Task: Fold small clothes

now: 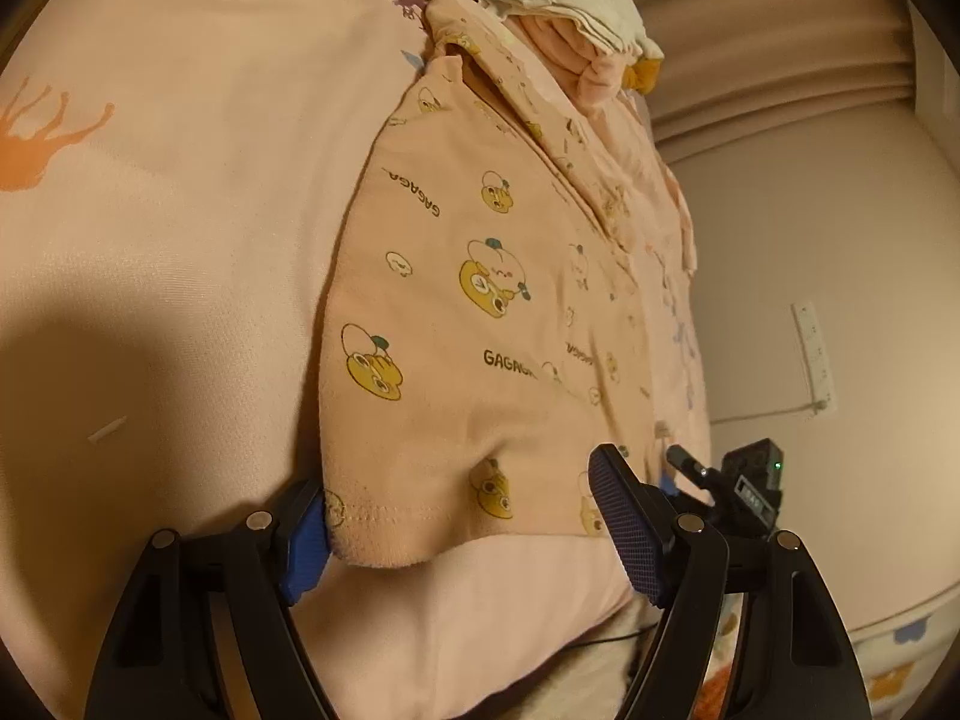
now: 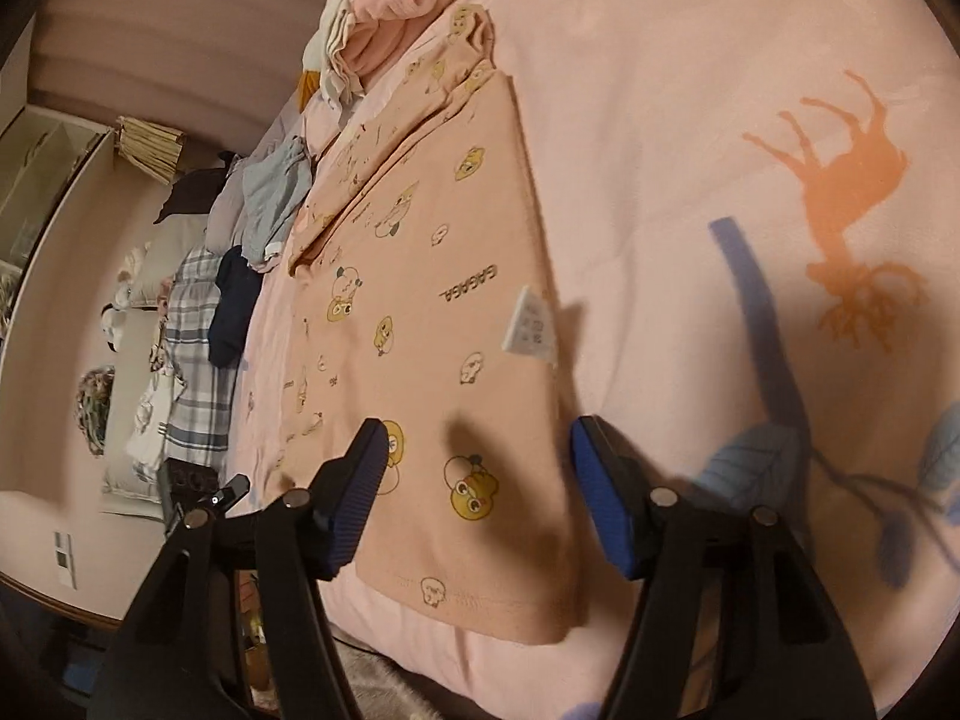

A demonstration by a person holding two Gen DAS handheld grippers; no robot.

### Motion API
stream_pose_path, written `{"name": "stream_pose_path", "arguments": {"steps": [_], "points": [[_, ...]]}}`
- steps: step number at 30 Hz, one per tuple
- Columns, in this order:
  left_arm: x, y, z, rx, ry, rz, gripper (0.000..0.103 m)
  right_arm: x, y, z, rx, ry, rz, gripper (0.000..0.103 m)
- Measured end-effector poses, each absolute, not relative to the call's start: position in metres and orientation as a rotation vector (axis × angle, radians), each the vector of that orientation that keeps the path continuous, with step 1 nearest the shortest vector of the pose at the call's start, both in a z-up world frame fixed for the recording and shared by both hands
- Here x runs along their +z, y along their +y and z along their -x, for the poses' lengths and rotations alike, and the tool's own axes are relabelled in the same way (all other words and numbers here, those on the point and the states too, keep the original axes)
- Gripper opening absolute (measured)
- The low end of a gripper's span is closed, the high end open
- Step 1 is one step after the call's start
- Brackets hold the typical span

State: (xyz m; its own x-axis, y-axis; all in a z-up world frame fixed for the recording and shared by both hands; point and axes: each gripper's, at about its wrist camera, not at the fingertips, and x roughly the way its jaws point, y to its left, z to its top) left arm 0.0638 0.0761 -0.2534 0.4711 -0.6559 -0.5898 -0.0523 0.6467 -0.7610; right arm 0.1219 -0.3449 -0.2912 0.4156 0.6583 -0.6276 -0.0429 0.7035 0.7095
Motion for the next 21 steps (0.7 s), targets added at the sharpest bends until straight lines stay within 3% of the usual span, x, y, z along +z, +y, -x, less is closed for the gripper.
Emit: {"name": "stream_pose_path", "arguments": {"steps": [1,2,3,4,6,16,21], "points": [[-0.253,0.076,-0.062,-0.402,1.033,0.808,0.069,-0.293,-0.343,-0.124,0.491,1.066,-0.684,0.041],[-0.256,0.079,-0.058,-0.372,1.032,0.824,0.063,-0.296,-0.342,-0.126,0.495,1.073,-0.693,0.027],[-0.258,0.081,-0.057,-0.350,1.032,0.836,0.046,-0.299,-0.342,-0.129,0.490,1.072,-0.696,0.011],[-0.260,0.083,-0.057,-0.325,1.037,0.842,0.024,-0.302,-0.341,-0.131,0.479,1.069,-0.687,0.007],[-0.266,0.086,-0.055,-0.256,1.049,0.835,0.009,-0.304,-0.341,-0.130,0.477,1.037,-0.700,0.006],[-0.222,0.055,-0.015,-0.252,0.999,0.563,0.006,-0.252,-0.366,-0.101,0.539,0.865,-0.667,0.005],[-0.255,0.075,-0.008,-0.194,1.096,0.599,0.006,-0.282,-0.369,-0.103,0.397,1.008,-0.559,0.010]]}}
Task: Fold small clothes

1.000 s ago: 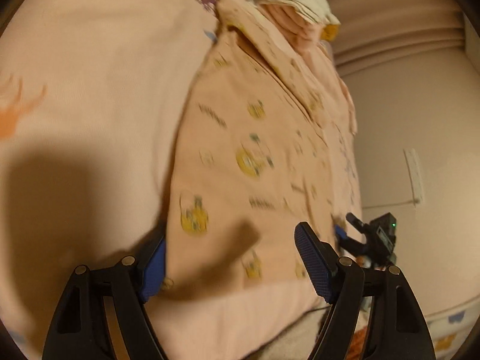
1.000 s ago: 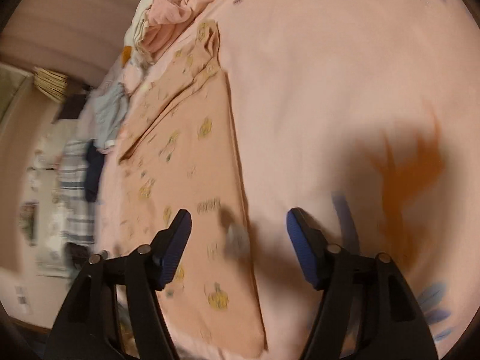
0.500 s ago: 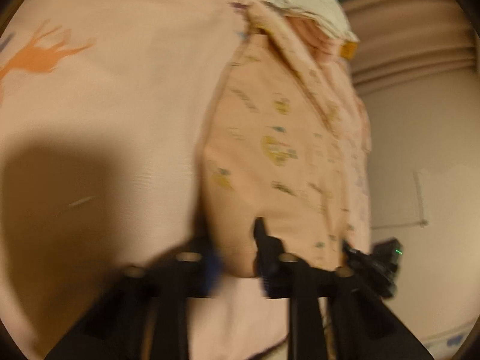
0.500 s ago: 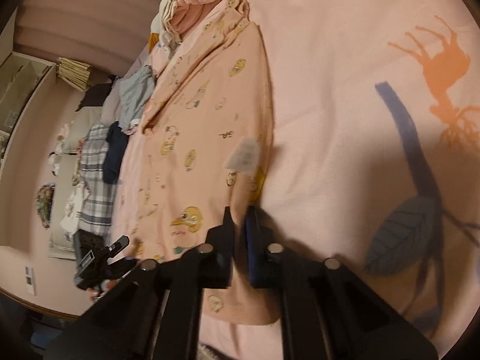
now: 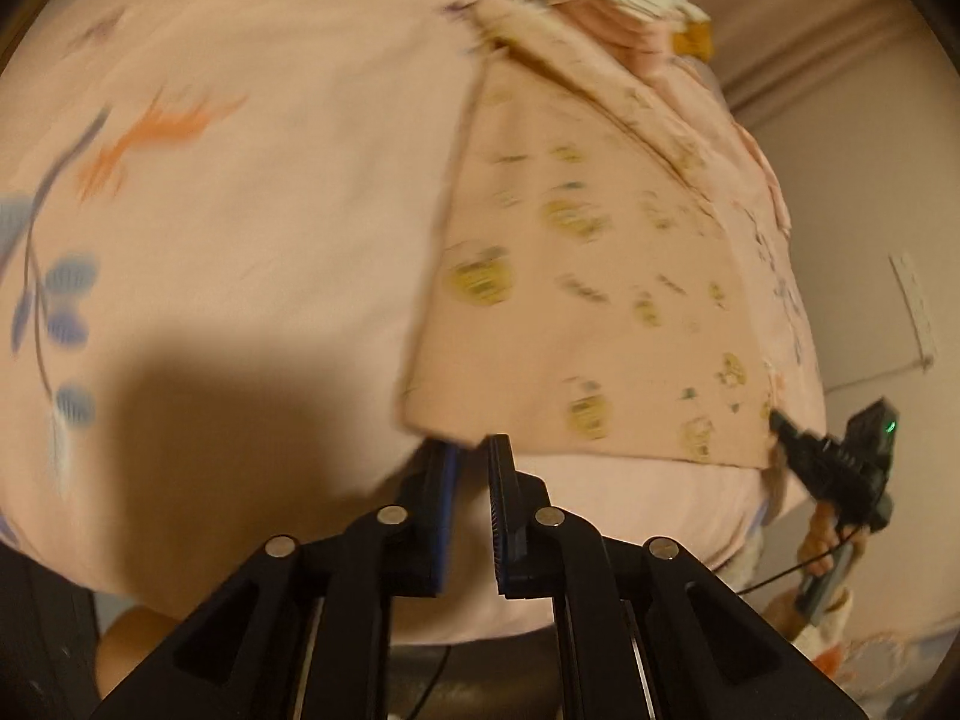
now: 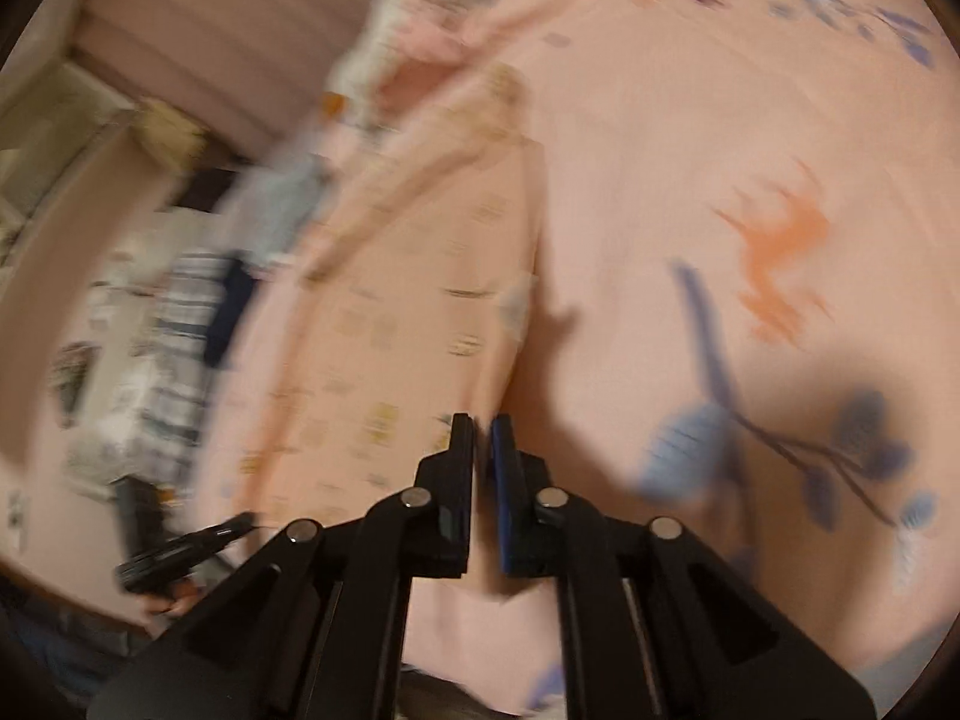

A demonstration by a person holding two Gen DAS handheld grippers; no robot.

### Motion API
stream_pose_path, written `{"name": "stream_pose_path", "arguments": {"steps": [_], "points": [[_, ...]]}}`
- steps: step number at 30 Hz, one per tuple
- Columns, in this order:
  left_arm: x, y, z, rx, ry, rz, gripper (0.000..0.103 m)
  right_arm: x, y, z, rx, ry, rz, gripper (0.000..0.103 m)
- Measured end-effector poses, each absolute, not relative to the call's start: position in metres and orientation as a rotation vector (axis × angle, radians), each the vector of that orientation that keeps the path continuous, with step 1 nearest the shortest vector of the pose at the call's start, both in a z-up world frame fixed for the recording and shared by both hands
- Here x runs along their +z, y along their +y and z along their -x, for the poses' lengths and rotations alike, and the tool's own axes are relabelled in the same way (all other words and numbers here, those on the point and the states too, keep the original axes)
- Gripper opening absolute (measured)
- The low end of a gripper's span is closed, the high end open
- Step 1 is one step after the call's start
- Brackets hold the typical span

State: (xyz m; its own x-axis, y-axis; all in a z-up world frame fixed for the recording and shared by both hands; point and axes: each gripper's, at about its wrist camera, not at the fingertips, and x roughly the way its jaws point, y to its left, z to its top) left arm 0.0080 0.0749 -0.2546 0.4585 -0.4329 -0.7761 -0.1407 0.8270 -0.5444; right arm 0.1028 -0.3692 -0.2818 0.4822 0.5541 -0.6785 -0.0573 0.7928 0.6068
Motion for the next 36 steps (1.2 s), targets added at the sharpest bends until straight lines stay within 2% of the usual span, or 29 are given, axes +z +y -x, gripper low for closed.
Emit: {"name": "stream_pose_path", "arguments": {"steps": [3,6,8,10,12,13,16,18,19,20,22,26,32,35,36], "points": [[-0.250,0.095,0.002,-0.149,1.080,0.654,0.006,-0.297,-0.382,-0.100,0.380,1.041,-0.619,0.008],[-0.210,0.098,0.009,-0.050,0.992,0.484,0.007,-0.278,-0.388,-0.097,0.309,1.050,-0.574,0.017],[-0.182,0.089,0.009,-0.022,0.869,0.357,0.007,-0.252,-0.380,-0.092,0.251,0.989,-0.461,0.017],[-0.166,0.071,-0.004,-0.034,0.795,0.283,0.010,-0.226,-0.360,-0.090,0.227,0.916,-0.332,0.022],[-0.168,0.044,-0.026,-0.059,0.792,0.224,0.011,-0.210,-0.334,-0.094,0.261,0.868,-0.269,0.035],[-0.173,0.031,-0.036,-0.069,0.797,0.201,0.011,-0.208,-0.328,-0.098,0.295,0.857,-0.257,0.036],[-0.210,-0.003,-0.060,-0.059,0.855,0.135,0.011,-0.217,-0.290,-0.112,0.371,0.866,-0.193,0.033],[-0.242,-0.013,-0.073,-0.029,0.954,0.108,0.011,-0.236,-0.269,-0.120,0.369,0.914,-0.140,0.025],[-0.253,-0.012,-0.071,-0.016,0.947,0.100,0.011,-0.244,-0.264,-0.123,0.360,0.936,-0.117,0.022],[-0.253,-0.006,-0.058,-0.025,0.881,0.095,0.011,-0.259,-0.260,-0.125,0.328,0.975,-0.068,0.017],[-0.253,-0.001,-0.047,-0.015,0.882,0.064,0.011,-0.276,-0.263,-0.120,0.291,0.995,-0.029,0.013],[-0.250,0.005,-0.025,0.073,0.885,0.014,0.011,-0.271,-0.272,-0.105,0.288,0.978,-0.004,0.012],[-0.237,0.003,-0.007,0.084,0.861,0.084,0.011,-0.256,-0.265,-0.083,0.297,0.990,-0.025,0.022],[-0.240,-0.004,-0.005,0.122,0.845,0.069,0.014,-0.266,-0.248,-0.075,0.312,0.979,-0.051,0.045],[-0.243,-0.006,-0.005,0.136,0.842,0.054,0.015,-0.276,-0.246,-0.075,0.290,0.998,-0.050,0.045]]}}
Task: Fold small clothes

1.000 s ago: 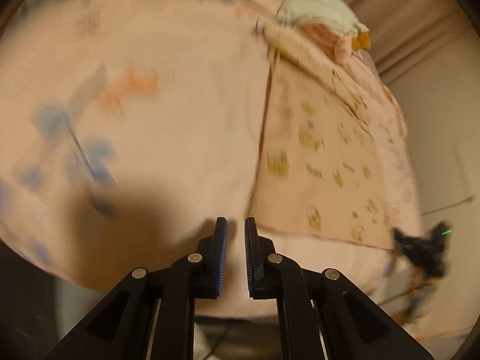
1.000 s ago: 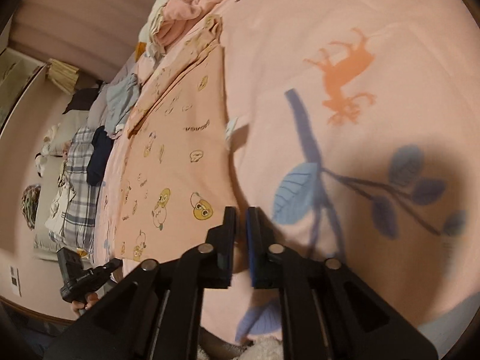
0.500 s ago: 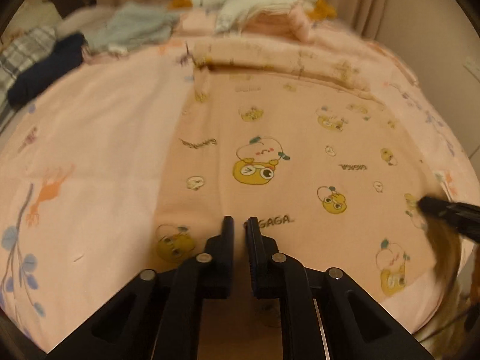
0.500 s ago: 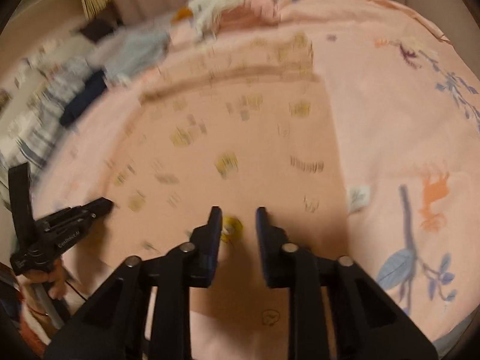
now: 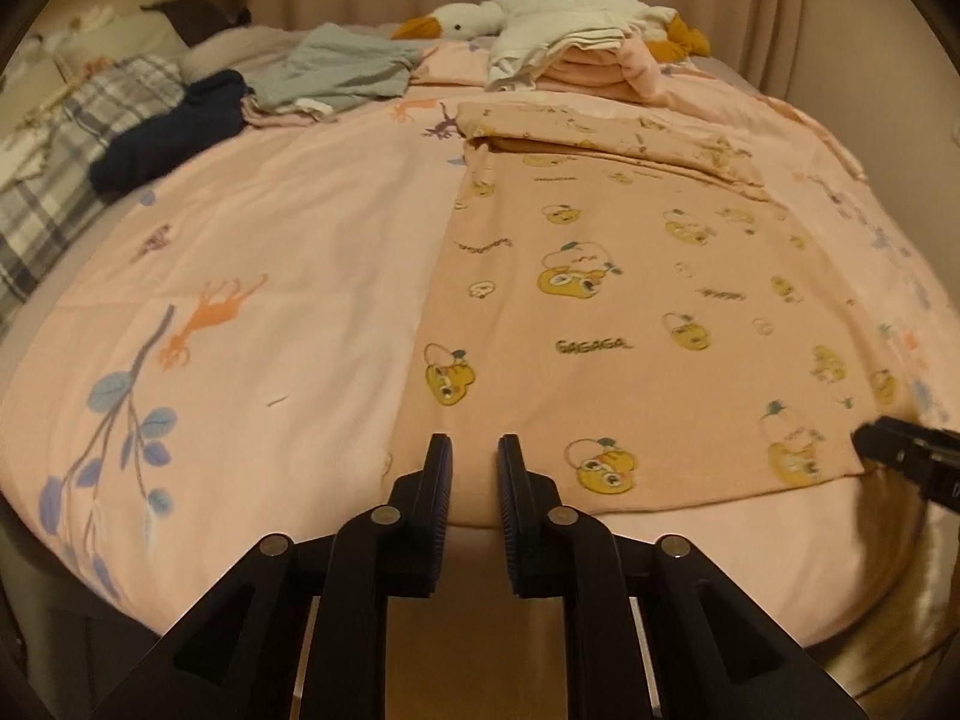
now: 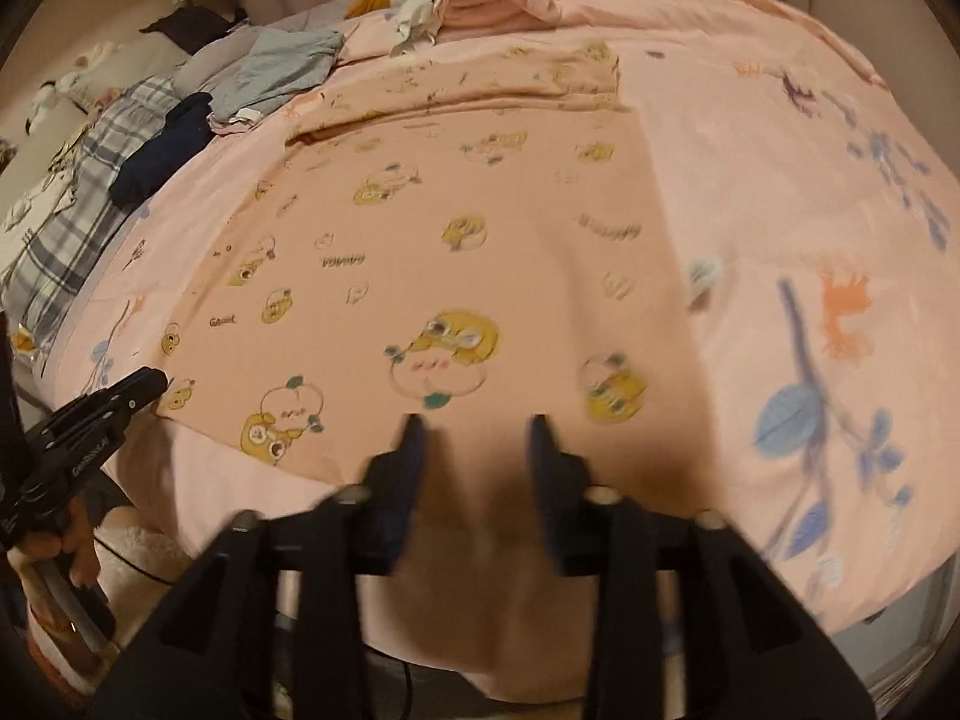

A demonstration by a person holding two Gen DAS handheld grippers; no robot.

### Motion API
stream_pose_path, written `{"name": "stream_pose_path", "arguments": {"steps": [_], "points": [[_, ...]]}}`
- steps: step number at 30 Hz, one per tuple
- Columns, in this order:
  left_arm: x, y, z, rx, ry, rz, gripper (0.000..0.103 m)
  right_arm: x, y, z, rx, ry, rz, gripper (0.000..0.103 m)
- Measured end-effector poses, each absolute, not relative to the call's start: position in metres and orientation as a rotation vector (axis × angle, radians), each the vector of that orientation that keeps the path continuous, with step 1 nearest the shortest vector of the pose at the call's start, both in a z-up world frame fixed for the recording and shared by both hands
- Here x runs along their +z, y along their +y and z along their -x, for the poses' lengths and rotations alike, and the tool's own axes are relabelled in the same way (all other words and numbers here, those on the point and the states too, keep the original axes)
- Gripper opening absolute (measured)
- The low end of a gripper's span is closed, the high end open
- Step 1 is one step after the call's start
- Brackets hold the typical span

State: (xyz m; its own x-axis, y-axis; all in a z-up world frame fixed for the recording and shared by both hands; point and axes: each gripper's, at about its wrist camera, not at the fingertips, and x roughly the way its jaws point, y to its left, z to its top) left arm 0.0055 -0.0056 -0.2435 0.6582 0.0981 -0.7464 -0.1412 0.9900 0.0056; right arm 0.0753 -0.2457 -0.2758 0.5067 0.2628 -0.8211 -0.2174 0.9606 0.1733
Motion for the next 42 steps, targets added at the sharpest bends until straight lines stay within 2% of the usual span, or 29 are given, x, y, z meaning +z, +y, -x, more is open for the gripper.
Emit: {"name": "stream_pose_path", "arguments": {"steps": [5,8,10,14,18,21,29,37,42], "points": [[-0.244,-0.010,0.005,0.157,0.832,0.034,0.017,-0.272,-0.244,-0.052,0.239,0.944,-0.067,0.047],[-0.238,-0.011,0.010,0.161,0.847,0.058,0.037,-0.265,-0.253,-0.044,0.290,0.969,-0.158,0.050],[-0.234,-0.010,0.015,0.153,0.834,0.090,0.058,-0.265,-0.261,-0.040,0.293,0.984,-0.224,0.051],[-0.226,-0.011,0.020,0.121,0.831,0.143,0.073,-0.267,-0.269,-0.032,0.257,1.000,-0.324,0.055],[-0.217,-0.012,0.021,0.036,0.841,0.242,0.077,-0.271,-0.277,-0.033,0.290,1.029,-0.488,0.067],[-0.216,-0.012,0.019,-0.009,0.864,0.317,0.091,-0.270,-0.277,-0.031,0.310,1.029,-0.538,0.070],[-0.238,-0.007,0.022,-0.104,0.923,0.499,0.093,-0.268,-0.283,-0.017,0.358,0.964,-0.683,0.091],[-0.254,0.006,0.014,-0.246,0.960,0.771,0.093,-0.293,-0.290,-0.018,0.357,0.995,-0.879,0.093],[-0.258,0.017,-0.004,-0.293,0.916,0.909,0.093,-0.299,-0.292,-0.030,0.361,0.973,-0.958,0.093]]}}
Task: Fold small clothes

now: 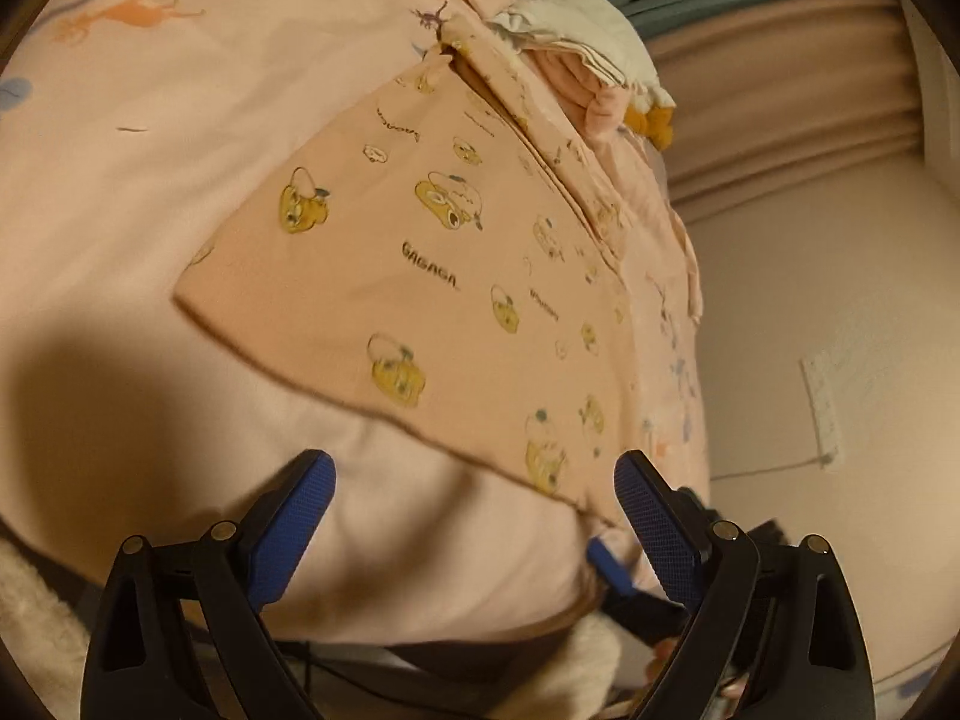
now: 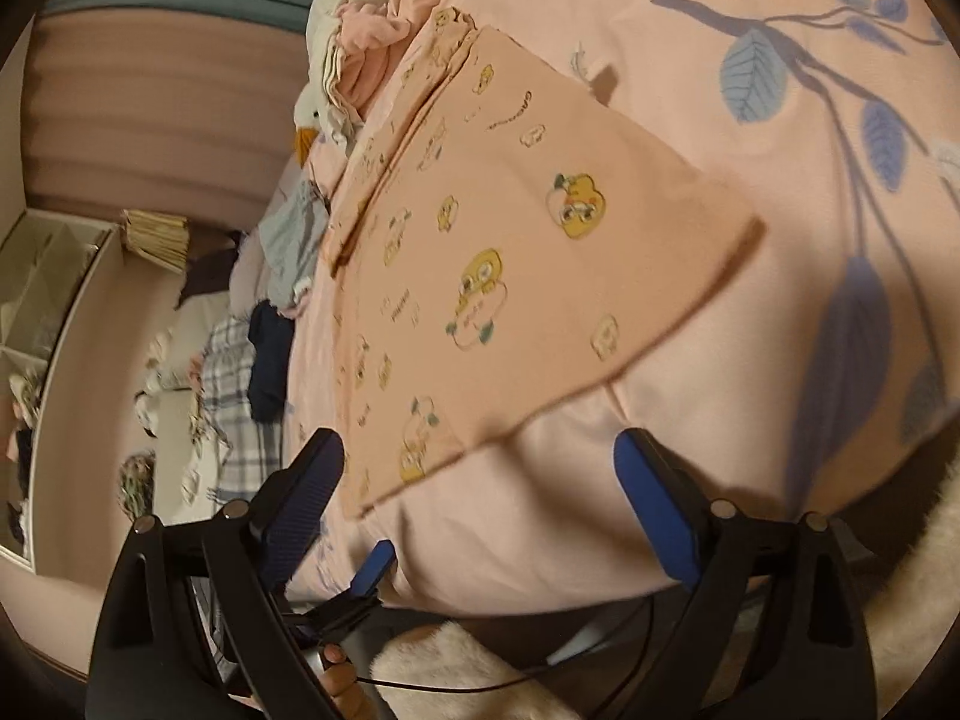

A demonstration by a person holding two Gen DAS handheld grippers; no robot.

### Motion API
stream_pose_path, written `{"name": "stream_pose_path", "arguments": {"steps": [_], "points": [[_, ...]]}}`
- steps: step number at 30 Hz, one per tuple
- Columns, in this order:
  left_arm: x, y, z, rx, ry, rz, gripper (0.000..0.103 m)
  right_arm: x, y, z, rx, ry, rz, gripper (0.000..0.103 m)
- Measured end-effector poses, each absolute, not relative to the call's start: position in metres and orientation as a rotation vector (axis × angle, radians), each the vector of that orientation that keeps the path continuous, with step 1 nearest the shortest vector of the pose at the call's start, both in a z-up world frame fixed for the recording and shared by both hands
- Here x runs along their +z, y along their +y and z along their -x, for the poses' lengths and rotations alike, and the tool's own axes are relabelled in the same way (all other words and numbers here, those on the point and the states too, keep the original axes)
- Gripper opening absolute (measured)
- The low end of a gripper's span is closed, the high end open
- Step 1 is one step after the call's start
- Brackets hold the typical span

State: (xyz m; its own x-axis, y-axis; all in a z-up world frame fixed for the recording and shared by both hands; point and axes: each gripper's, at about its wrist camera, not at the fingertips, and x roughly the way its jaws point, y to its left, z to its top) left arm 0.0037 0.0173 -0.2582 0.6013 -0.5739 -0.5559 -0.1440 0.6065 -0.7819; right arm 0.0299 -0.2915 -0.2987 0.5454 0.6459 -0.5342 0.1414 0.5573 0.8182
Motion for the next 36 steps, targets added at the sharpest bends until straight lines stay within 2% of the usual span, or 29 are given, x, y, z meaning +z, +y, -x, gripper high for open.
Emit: {"name": "stream_pose_path", "arguments": {"steps": [8,10,11,12,13,14,15,16,17,18,19,25,32,36], "points": [[-0.265,0.023,-0.025,-0.323,0.855,1.022,0.093,-0.301,-0.297,-0.045,0.356,0.920,-1.018,0.091],[-0.267,0.028,-0.027,-0.309,0.843,1.060,0.093,-0.298,-0.296,-0.051,0.316,0.906,-0.963,0.079],[-0.267,0.029,-0.028,-0.299,0.846,1.060,0.092,-0.297,-0.295,-0.054,0.286,0.910,-0.927,0.065],[-0.267,0.030,-0.029,-0.288,0.851,1.047,0.085,-0.298,-0.295,-0.056,0.266,0.912,-0.909,0.051],[-0.267,0.029,-0.028,-0.264,0.854,1.025,0.073,-0.300,-0.297,-0.057,0.243,0.907,-0.901,0.044],[-0.268,0.029,-0.031,-0.227,0.855,0.989,0.067,-0.305,-0.301,-0.058,0.223,0.903,-0.901,0.028],[-0.270,0.030,-0.029,-0.197,0.849,0.967,0.052,-0.309,-0.304,-0.058,0.203,0.904,-0.902,0.009],[-0.274,0.031,-0.028,-0.169,0.844,0.963,0.035,-0.316,-0.309,-0.057,0.185,0.904,-0.912,0.002],[-0.278,0.034,-0.026,-0.142,0.840,0.968,0.027,-0.321,-0.312,-0.057,0.198,0.892,-0.930,0.000],[-0.283,0.037,-0.025,-0.118,0.841,0.971,0.012,-0.325,-0.316,-0.055,0.219,0.870,-0.940,0.000],[-0.287,0.038,-0.026,-0.106,0.842,0.966,0.009,-0.324,-0.315,-0.055,0.222,0.863,-0.923,0.000],[-0.279,0.029,-0.026,-0.071,0.825,0.861,0.009,-0.311,-0.295,-0.053,0.148,0.828,-0.714,0.000],[-0.261,0.020,-0.026,-0.012,0.822,0.765,0.003,-0.309,-0.304,-0.059,0.187,0.833,-0.770,0.003],[-0.250,0.029,-0.031,-0.082,0.778,0.843,0.003,-0.284,-0.310,-0.057,0.267,0.765,-0.798,0.003]]}}
